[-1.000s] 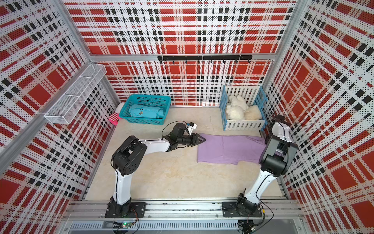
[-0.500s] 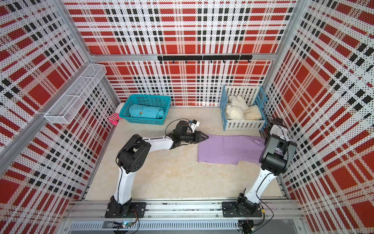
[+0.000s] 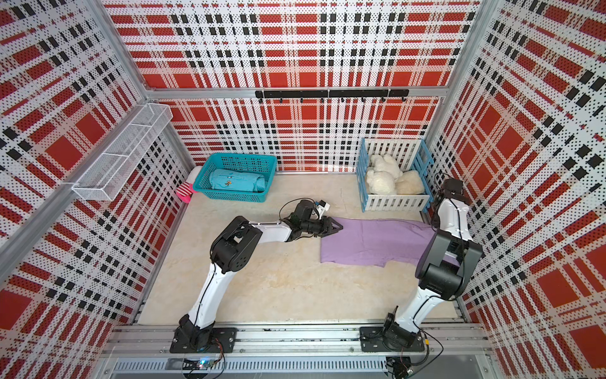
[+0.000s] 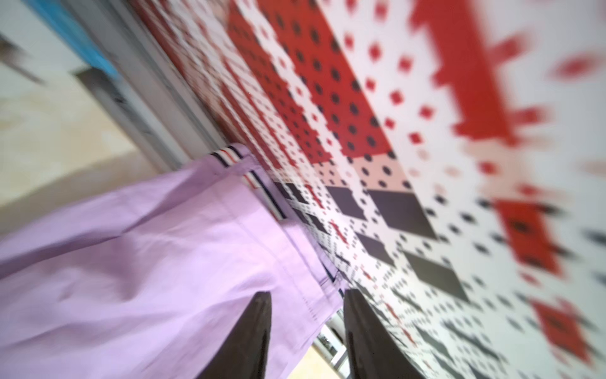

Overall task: Roll up the long pants
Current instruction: Fold the long pant at the center of the board, then adjust the long pant at the center of the board.

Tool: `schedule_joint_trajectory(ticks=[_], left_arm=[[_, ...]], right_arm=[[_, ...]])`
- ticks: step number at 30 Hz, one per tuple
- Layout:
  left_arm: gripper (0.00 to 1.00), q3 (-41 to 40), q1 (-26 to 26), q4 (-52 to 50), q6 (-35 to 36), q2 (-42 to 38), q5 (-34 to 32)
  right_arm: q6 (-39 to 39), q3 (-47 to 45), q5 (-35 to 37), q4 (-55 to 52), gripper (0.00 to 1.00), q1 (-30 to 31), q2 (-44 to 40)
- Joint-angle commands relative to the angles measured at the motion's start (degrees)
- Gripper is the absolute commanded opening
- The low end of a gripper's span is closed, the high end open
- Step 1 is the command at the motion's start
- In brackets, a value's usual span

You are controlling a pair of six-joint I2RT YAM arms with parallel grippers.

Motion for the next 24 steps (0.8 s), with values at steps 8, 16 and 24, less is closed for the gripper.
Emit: schedule_joint_trajectory(ticks=[8, 16, 24], left_arm=[[0.4, -16.5, 0.8, -4.6, 1.3, -4.6, -8.0], [0.38, -40.1, 2.1, -5.5, 3.1, -25.9, -20.0], [0.38, -52.0, 1.2, -8.0, 3.5, -46.2, -28.1]], right_arm=[[5.3, -5.1, -5.6, -4.4, 0.42, 13.4, -1.0], [10.9, -8.5, -8.4, -6.1, 0.41, 29.4, 1.7], [15.0, -11.2, -9.2, -5.8, 0.41, 30.9, -8.1]])
